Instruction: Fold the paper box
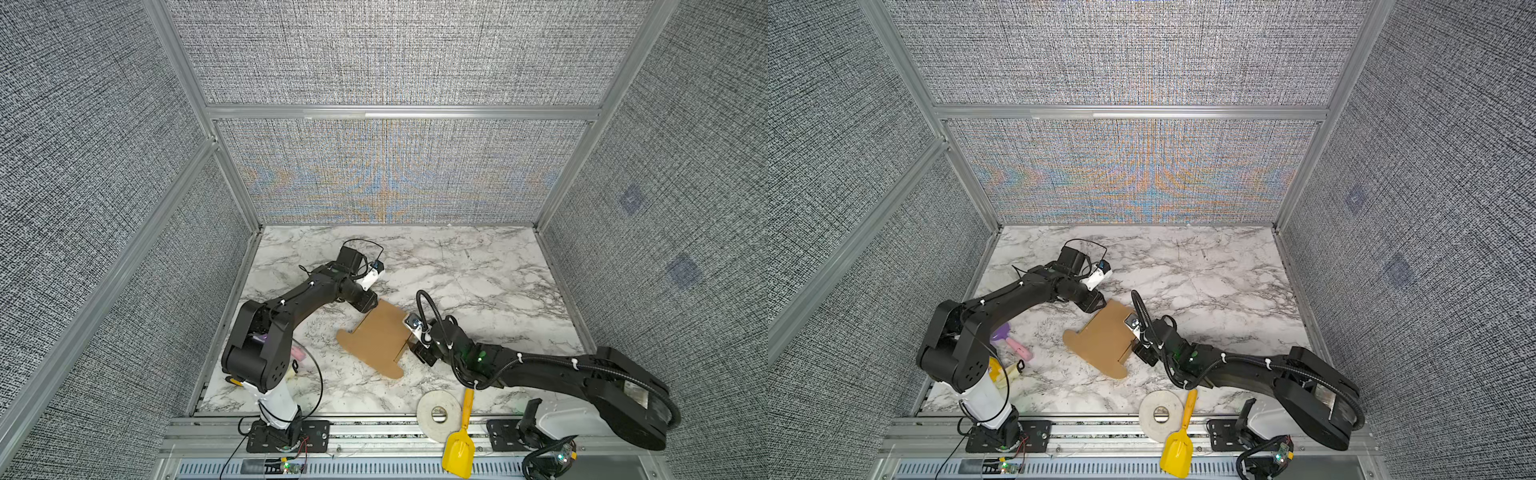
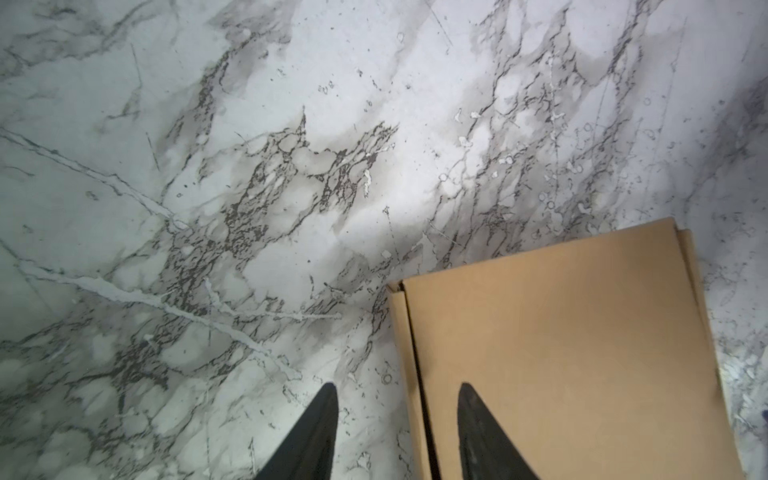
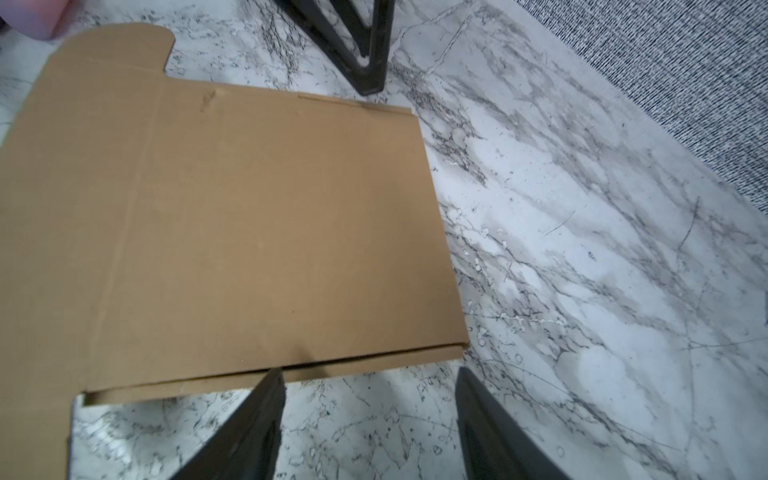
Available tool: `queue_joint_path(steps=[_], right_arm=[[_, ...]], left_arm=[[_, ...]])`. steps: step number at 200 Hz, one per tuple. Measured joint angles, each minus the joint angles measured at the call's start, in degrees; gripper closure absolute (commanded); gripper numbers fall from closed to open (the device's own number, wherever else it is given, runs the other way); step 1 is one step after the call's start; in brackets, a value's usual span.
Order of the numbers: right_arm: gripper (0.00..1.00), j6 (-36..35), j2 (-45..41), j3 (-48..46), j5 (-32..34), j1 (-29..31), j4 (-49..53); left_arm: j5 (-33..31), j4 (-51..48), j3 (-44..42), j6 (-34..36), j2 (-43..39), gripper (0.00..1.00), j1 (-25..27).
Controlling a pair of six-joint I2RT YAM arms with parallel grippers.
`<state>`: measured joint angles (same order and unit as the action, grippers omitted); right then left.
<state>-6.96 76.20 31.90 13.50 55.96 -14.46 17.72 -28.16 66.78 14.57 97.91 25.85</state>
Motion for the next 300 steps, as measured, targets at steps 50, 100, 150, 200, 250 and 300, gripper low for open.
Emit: queue_joint_path(steps=[50, 100, 150, 200, 250, 300], right_arm=[[0.28, -4.42, -7.50, 1.86, 1.25, -0.66, 5.79], [0.26, -12.70, -9.77, 0.55, 1.62, -1.51, 11.15], [0.25, -22.75, -10.58, -2.75, 0.44, -1.49, 12.61], [0.24, -26.64, -7.43, -3.10, -0.46, -1.46, 11.58], [0.24, -28.28, -4.24, -2.49, -1.73, -1.49, 10.36], [0.24, -28.92, -2.71, -1.75, -1.99, -1.51, 10.01]], left_arm=[[-4.28, 1.44, -5.92, 0.44, -5.66, 0.41, -0.17], [-2.82, 2.21, -9.62, 1.60, -7.96, 0.44, -0.48], [-2.58, 2.73, -10.88, 2.08, -6.84, 0.56, -2.25], [-0.87, 2.54, -10.54, 1.62, -4.61, 0.59, -3.32], [1.44, 0.94, -8.68, 1.22, -7.98, 0.58, -3.39], [1.75, -0.26, -12.37, 1.03, -9.77, 0.56, -3.43]])
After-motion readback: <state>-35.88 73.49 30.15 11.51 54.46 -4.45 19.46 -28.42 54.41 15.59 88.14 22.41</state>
